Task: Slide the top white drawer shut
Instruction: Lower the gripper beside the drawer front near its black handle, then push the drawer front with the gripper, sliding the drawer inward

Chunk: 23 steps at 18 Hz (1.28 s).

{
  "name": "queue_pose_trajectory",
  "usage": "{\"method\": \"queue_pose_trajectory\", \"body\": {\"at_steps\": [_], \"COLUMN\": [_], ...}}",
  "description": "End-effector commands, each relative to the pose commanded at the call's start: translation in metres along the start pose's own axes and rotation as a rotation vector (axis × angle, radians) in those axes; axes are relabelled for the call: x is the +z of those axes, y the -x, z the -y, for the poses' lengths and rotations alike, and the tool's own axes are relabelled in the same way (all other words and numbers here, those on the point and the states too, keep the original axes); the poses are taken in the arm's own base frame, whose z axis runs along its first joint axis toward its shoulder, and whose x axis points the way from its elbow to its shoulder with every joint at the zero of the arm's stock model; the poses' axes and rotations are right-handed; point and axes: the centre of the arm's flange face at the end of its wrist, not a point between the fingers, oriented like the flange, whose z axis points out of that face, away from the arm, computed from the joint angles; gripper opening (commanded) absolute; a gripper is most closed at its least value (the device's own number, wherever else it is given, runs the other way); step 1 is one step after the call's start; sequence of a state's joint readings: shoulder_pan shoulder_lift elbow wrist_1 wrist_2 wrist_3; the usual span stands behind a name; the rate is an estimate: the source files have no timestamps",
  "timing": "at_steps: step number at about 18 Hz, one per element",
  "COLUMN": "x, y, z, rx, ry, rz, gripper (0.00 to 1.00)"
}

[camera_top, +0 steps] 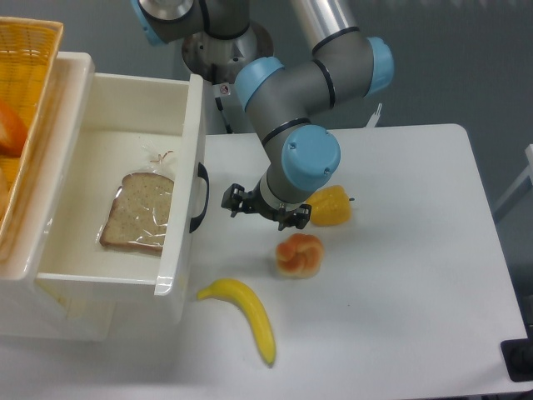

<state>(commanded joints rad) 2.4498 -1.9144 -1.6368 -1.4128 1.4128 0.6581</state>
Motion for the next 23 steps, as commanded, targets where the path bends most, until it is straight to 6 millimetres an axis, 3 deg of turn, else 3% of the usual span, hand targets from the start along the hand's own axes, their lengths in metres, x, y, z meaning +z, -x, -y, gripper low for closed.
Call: {"method": "queue_pose_trajectory", "body": {"at_steps": [23], "x": [-0.001], "y": [-0.018], "z": [0.006], "rx": [0.024], "ry": [-0.017], "rz": [-0.022], "gripper": [1.0]}}
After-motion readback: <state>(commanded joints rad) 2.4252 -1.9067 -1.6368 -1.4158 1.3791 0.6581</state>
